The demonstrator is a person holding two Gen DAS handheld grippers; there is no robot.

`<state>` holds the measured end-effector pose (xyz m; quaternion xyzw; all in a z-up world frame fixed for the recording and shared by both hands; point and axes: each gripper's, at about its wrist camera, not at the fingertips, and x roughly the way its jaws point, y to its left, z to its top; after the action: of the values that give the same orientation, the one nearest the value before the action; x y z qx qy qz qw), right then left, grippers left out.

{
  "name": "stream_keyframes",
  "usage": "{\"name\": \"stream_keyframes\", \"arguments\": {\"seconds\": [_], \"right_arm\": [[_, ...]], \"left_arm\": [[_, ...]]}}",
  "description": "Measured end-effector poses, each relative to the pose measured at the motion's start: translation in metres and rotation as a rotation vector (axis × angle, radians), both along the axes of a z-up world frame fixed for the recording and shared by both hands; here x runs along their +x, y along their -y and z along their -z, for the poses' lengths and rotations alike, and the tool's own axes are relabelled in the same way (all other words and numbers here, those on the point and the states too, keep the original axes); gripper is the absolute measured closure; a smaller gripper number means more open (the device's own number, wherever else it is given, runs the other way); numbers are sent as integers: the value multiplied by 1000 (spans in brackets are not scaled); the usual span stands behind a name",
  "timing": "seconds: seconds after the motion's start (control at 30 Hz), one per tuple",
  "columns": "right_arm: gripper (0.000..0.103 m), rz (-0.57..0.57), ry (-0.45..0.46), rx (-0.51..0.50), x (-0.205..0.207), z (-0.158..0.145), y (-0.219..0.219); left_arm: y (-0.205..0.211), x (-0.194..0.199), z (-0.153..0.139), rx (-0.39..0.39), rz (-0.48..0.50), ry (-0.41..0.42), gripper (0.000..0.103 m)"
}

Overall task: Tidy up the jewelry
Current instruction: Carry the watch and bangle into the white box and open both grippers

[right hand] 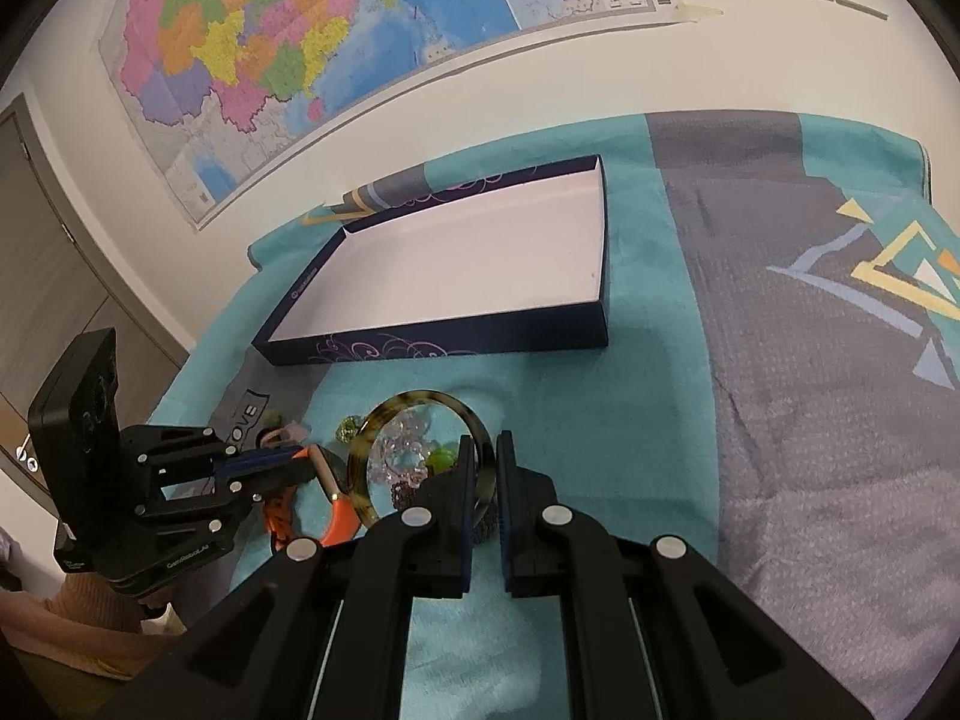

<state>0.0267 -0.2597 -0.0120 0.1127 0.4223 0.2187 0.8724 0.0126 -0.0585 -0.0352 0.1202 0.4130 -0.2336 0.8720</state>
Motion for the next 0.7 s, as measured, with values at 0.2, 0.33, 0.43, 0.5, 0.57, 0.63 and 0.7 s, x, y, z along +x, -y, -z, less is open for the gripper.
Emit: {"name": "stream_keyframes", "arguments": {"seconds": [0.2,0.33,0.43,0.5,0.57,0.63,0.7], "right_arm": [[97,-6,22,2,7,-9,0],[97,-18,47,-3,18,-18,-3],[97,-24,70,-11,32,-25,-5],[97,-28,84,-20,44,-30,-8],[97,-36,92,-29,62,-34,-13],[97,-39,91,-42,80,-34,-17],[97,-36,96,-79,99,-33,-26]], "left_arm": [[-14,1,-16,-106,-33,-16,97],[-29,8,-35,-184,-67,-6,97],[-44,24,-48,-214,-124,9,97],[-52,37,-55,-210,-171,26,97],[-60,56,-60,-215,-215,25,97],[-66,74,-62,-209,-251,27,97],[-69,93,-61,-195,-289,26,97]]}}
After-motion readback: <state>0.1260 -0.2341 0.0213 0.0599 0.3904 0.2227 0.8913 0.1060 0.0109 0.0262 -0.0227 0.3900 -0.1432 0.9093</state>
